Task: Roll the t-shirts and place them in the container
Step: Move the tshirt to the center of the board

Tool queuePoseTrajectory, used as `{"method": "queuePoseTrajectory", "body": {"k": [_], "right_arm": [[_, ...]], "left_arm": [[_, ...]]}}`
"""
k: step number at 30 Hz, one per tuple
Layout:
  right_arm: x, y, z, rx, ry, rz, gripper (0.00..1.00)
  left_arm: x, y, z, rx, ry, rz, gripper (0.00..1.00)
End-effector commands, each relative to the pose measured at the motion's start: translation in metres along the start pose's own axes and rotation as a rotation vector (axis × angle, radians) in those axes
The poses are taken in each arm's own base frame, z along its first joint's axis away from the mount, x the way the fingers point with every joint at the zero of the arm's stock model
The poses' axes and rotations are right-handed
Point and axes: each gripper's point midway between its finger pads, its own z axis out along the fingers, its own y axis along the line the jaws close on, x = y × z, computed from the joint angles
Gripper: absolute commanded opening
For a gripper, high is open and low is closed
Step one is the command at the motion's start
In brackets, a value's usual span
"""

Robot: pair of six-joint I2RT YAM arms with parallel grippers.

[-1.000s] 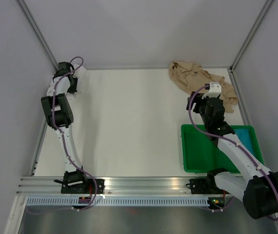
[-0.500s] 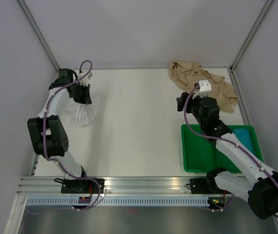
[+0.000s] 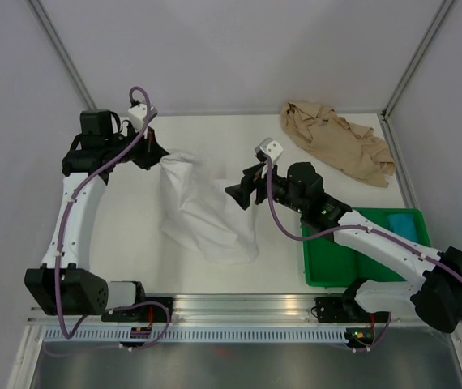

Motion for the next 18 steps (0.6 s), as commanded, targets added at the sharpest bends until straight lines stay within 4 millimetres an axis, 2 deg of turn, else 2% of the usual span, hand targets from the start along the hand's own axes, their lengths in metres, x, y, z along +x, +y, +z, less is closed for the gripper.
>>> {"method": "queuePoseTrajectory", "body": {"k": [1,2,4,5,6,8,9,10,11,12,15,18], "right_arm": [[-0.010,0.005,0.008,-0.033,-0.026,0.021,0.84],[-0.005,0.006,0.010,-0.034,-0.013,0.054,0.84],[0.010,0.001,0.020,-0.005,0.007,0.101,0.98],[0.017,0.001,0.025,0.012,0.019,0.132,0.98],[0.033,-0.003,0.035,0.045,0.055,0.137,0.98],[0.046,0.017,0.048,0.019,0.088,0.116,0.98],[0.065,0.021,0.058,0.015,0.132,0.094,0.98],[0.074,0.035,0.064,0.003,0.151,0.079,0.98],[0.071,0.041,0.072,0.001,0.146,0.076,0.98],[0.086,0.043,0.081,0.006,0.176,0.098,0.98],[0.085,0.053,0.101,-0.004,0.144,0.153,0.97],[0.066,0.053,0.114,0.011,0.045,0.200,0.97]], "left_arm": [[0.029,-0.001,0.021,0.061,0.058,-0.136,0.02],[0.034,-0.011,0.028,0.097,0.074,-0.150,0.02],[0.040,-0.012,0.036,0.114,0.081,-0.166,0.02],[0.048,-0.013,0.040,0.120,0.092,-0.188,0.02],[0.049,-0.012,0.043,0.120,0.085,-0.184,0.02],[0.060,-0.007,0.048,0.095,0.103,-0.206,0.02],[0.062,-0.006,0.049,0.089,0.107,-0.209,0.02],[0.064,-0.006,0.049,0.090,0.109,-0.208,0.02],[0.067,-0.007,0.049,0.093,0.113,-0.212,0.02],[0.069,-0.009,0.049,0.099,0.115,-0.217,0.02],[0.068,-0.015,0.046,0.117,0.106,-0.220,0.02],[0.065,-0.021,0.041,0.126,0.090,-0.210,0.02]]}}
